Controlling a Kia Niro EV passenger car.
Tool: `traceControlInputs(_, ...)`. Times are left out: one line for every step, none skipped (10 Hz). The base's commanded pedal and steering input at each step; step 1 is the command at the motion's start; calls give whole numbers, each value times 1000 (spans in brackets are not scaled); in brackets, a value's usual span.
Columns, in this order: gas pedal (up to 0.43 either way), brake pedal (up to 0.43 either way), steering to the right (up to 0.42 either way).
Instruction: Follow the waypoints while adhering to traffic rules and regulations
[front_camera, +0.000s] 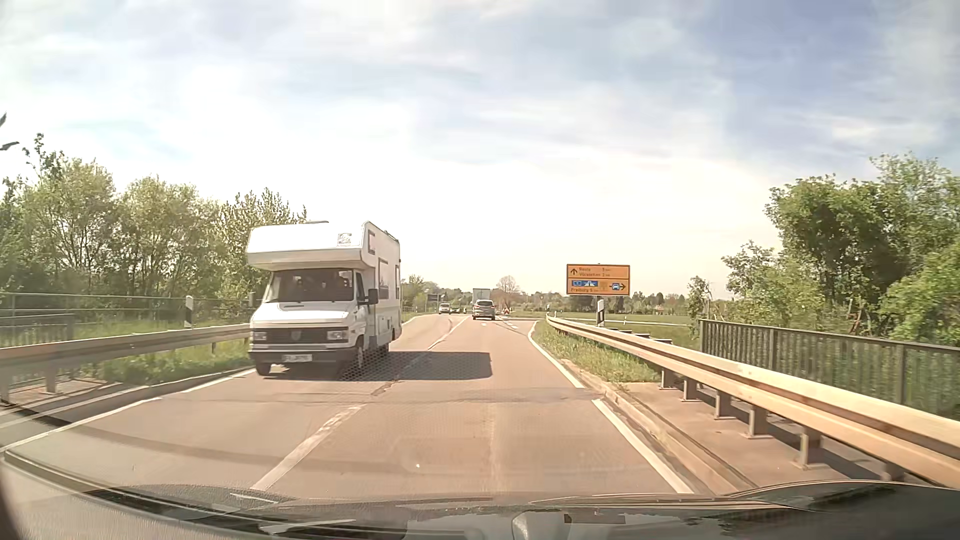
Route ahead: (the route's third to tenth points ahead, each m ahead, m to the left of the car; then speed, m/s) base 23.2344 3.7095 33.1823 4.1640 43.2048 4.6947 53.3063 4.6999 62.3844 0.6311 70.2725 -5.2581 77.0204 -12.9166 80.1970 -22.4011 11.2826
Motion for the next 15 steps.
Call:
traceControlInputs(39,0,-3)
traceControlInputs(39,0,-2)
traceControlInputs(39,0,-2)
traceControlInputs(39,0,-1)
traceControlInputs(47,0,-1)
traceControlInputs(47,0,0)
traceControlInputs(47,0,0)
traceControlInputs(39,0,1)
traceControlInputs(39,0,1)
traceControlInputs(20,0,1)
traceControlInputs(0,0,3)
traceControlInputs(0,0,7)
traceControlInputs(0,0,9)
traceControlInputs(0,0,9)
traceControlInputs(0,0,9)
